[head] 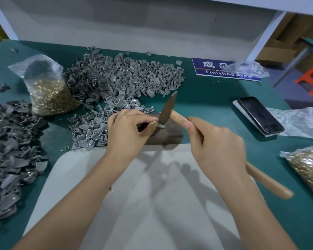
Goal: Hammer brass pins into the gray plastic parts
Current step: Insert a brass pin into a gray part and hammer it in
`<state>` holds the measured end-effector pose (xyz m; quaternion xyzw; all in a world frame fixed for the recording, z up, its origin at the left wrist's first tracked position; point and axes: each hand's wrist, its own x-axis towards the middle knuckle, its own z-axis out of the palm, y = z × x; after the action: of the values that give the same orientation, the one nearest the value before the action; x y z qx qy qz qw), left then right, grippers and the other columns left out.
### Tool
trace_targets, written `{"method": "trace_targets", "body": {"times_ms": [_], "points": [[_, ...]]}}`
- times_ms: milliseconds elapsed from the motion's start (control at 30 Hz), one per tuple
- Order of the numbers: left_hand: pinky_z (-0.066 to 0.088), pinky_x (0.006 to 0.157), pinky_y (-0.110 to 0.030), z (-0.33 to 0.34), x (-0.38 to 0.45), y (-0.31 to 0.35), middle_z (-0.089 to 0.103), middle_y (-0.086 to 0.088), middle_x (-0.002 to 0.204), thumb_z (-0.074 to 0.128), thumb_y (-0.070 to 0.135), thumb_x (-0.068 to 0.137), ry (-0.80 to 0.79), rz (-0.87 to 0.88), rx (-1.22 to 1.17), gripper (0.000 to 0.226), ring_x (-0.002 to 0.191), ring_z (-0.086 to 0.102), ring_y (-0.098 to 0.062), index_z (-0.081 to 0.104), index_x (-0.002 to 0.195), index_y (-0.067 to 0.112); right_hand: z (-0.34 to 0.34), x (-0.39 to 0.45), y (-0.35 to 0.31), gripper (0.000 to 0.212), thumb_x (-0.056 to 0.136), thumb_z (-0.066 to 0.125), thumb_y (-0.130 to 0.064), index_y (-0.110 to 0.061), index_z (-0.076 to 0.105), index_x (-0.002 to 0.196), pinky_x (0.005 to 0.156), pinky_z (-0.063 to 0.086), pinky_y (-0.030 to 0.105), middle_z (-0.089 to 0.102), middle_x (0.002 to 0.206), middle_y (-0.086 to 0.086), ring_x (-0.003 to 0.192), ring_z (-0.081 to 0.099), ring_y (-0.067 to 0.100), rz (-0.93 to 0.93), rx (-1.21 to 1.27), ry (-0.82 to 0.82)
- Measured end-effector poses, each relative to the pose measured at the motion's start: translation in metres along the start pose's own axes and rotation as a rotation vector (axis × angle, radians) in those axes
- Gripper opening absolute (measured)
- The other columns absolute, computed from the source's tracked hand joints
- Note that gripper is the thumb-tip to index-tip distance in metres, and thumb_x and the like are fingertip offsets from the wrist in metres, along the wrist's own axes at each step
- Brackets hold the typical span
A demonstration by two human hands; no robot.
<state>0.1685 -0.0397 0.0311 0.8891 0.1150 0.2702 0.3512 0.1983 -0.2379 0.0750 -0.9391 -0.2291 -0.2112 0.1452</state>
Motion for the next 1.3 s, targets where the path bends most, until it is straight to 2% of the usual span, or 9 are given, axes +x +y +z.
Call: {"method": "trace_targets", "body": {"times_ms": [233, 367, 500, 633, 767, 833, 933, 1033, 1300], "points": [[0.044, 0.098, -0.053, -0.001, 0.001, -0.001, 0.070, 0.021, 0.091, 0.078, 0.034, 0.087, -0.014, 0.015, -0.016, 0.008, 0.097, 0.063, -0.013, 0.081, 0.095, 0.036, 0.004, 0.000, 0.000, 0.036, 0.107, 0.037, -0.045, -0.032, 0.070, 0.103, 0.050, 0.033, 0.033, 0.060, 0.058, 0.000, 0.052, 0.052, 0.038, 0.019, 0.047, 0.059], [0.043, 0.100, -0.053, 0.000, 0.000, -0.001, 0.070, 0.022, 0.092, 0.076, 0.034, 0.089, -0.021, 0.023, -0.020, 0.007, 0.100, 0.062, -0.011, 0.081, 0.094, 0.036, 0.005, 0.001, 0.001, 0.030, 0.106, 0.046, -0.038, -0.027, 0.073, 0.114, 0.053, 0.028, 0.030, 0.049, 0.057, -0.005, 0.050, 0.037, 0.028, 0.105, 0.203, 0.267], [0.039, 0.102, -0.051, 0.000, 0.000, -0.001, 0.071, 0.021, 0.093, 0.077, 0.037, 0.088, -0.005, 0.010, 0.002, 0.008, 0.101, 0.061, -0.011, 0.081, 0.095, 0.037, 0.006, 0.002, 0.007, 0.039, 0.107, 0.035, -0.045, -0.032, 0.072, 0.108, 0.052, 0.034, 0.034, 0.060, 0.058, 0.000, 0.056, 0.054, 0.039, 0.020, 0.098, 0.041], [0.042, 0.100, -0.051, 0.001, 0.001, -0.005, 0.072, 0.020, 0.093, 0.076, 0.034, 0.089, -0.015, 0.045, -0.021, 0.007, 0.100, 0.062, -0.012, 0.081, 0.094, 0.035, 0.004, 0.004, 0.009, 0.032, 0.106, 0.043, -0.043, -0.030, 0.072, 0.113, 0.051, 0.034, 0.033, 0.042, 0.055, -0.007, 0.051, 0.046, 0.033, 0.094, 0.206, 0.201], [0.042, 0.088, -0.021, 0.006, 0.002, -0.009, 0.071, 0.015, 0.092, 0.078, 0.027, 0.089, -0.031, 0.049, -0.064, 0.010, 0.098, 0.058, -0.017, 0.081, 0.098, 0.030, 0.005, 0.003, 0.012, 0.042, 0.106, 0.031, -0.048, -0.031, 0.070, 0.105, 0.053, 0.037, 0.037, 0.056, 0.058, -0.001, 0.059, 0.054, 0.040, 0.042, 0.069, -0.034], [0.038, 0.084, -0.014, 0.007, 0.003, -0.010, 0.070, 0.014, 0.091, 0.077, 0.027, 0.089, -0.028, 0.060, -0.055, 0.010, 0.096, 0.056, -0.015, 0.081, 0.099, 0.029, 0.002, 0.003, 0.017, 0.039, 0.106, 0.033, -0.048, -0.032, 0.069, 0.105, 0.052, 0.037, 0.035, 0.056, 0.057, -0.001, 0.058, 0.053, 0.038, 0.074, 0.059, 0.043], [0.038, 0.084, -0.018, 0.007, 0.003, -0.011, 0.070, 0.014, 0.092, 0.076, 0.030, 0.090, -0.027, 0.060, -0.038, 0.011, 0.098, 0.055, -0.014, 0.081, 0.100, 0.029, 0.000, -0.007, 0.021, 0.030, 0.104, 0.039, -0.051, -0.042, 0.064, 0.117, 0.053, 0.035, 0.032, 0.050, 0.057, -0.014, 0.059, 0.046, 0.017, 0.137, 0.165, 0.088], [0.038, 0.083, -0.025, 0.007, 0.001, -0.010, 0.069, 0.016, 0.093, 0.075, 0.033, 0.091, -0.026, 0.047, -0.027, 0.012, 0.101, 0.053, -0.012, 0.080, 0.102, 0.030, -0.003, -0.041, 0.029, 0.022, 0.101, 0.059, -0.045, -0.044, 0.068, 0.121, 0.063, 0.048, 0.034, 0.064, 0.081, -0.018, 0.071, 0.055, 0.003, 0.072, 0.292, 0.025], [0.046, 0.087, -0.031, -0.004, -0.001, 0.004, 0.071, 0.009, 0.092, 0.069, 0.020, 0.092, -0.085, -0.017, -0.114, 0.011, 0.096, 0.058, -0.012, 0.080, 0.093, 0.024, -0.004, -0.095, 0.030, 0.032, 0.083, 0.085, -0.029, -0.037, 0.078, 0.113, 0.078, 0.049, 0.042, 0.063, 0.104, -0.014, 0.096, 0.058, 0.019, -0.106, 0.232, -0.191]]}}
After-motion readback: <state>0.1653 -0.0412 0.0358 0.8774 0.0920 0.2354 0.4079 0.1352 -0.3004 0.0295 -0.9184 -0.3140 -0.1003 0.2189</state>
